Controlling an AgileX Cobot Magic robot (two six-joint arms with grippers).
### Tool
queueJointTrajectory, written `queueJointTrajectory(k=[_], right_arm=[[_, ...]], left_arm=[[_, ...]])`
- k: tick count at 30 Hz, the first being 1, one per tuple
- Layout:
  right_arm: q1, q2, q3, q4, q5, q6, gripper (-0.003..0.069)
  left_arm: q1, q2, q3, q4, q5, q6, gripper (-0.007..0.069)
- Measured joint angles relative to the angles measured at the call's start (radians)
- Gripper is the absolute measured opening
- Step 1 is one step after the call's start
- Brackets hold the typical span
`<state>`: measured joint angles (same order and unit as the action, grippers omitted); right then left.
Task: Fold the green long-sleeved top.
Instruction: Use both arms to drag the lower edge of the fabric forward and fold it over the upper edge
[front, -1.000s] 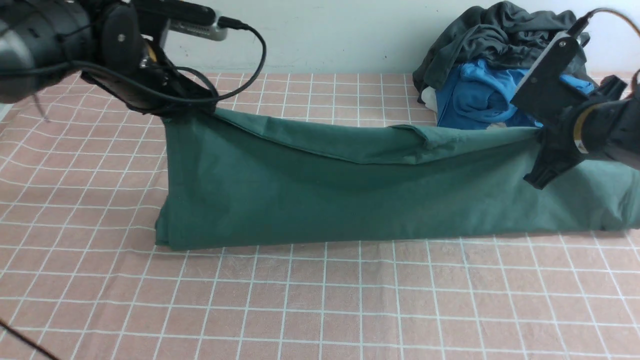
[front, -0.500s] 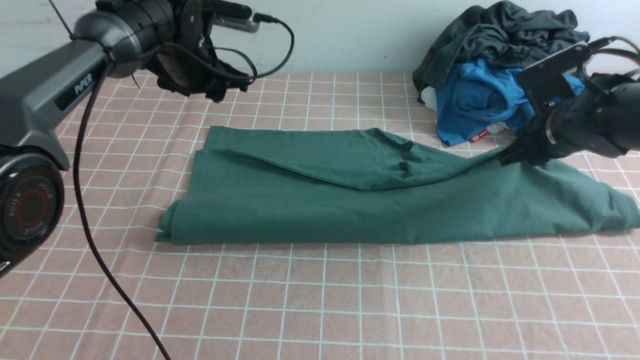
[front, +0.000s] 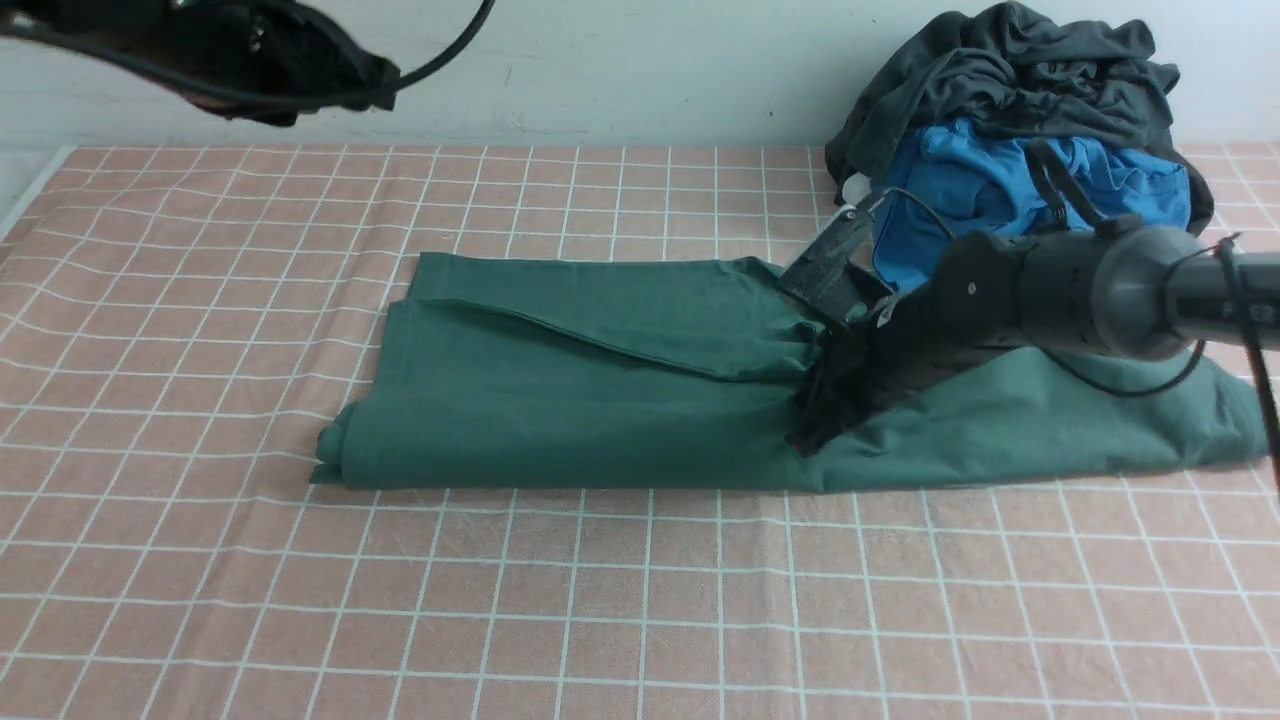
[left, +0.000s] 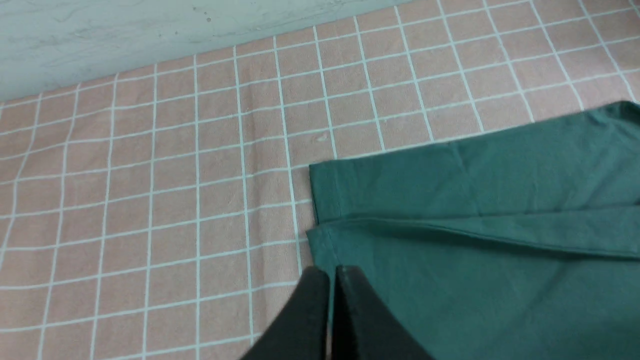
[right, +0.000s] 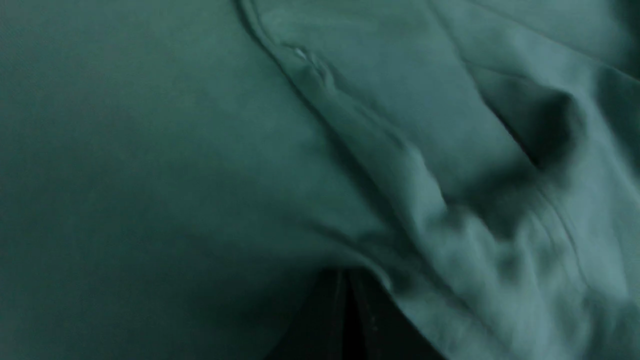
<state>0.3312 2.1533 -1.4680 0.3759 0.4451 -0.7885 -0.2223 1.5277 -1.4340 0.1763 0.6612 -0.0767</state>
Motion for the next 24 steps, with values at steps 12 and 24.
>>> queueJointTrajectory(k=[12,24], right_arm=[[-0.127,0.288,-0.55,0.247,0.019,0.214,0.0027],[-0.17,0.118,-0.629,-0.103,0.614,0.239,0.0085]], left_arm=[[0.0,0.031,0.182,-0.001,0.081,0.0,-0.0003],[0.036,0.281,0.049,-0.074,0.021,0.018,0.0051]])
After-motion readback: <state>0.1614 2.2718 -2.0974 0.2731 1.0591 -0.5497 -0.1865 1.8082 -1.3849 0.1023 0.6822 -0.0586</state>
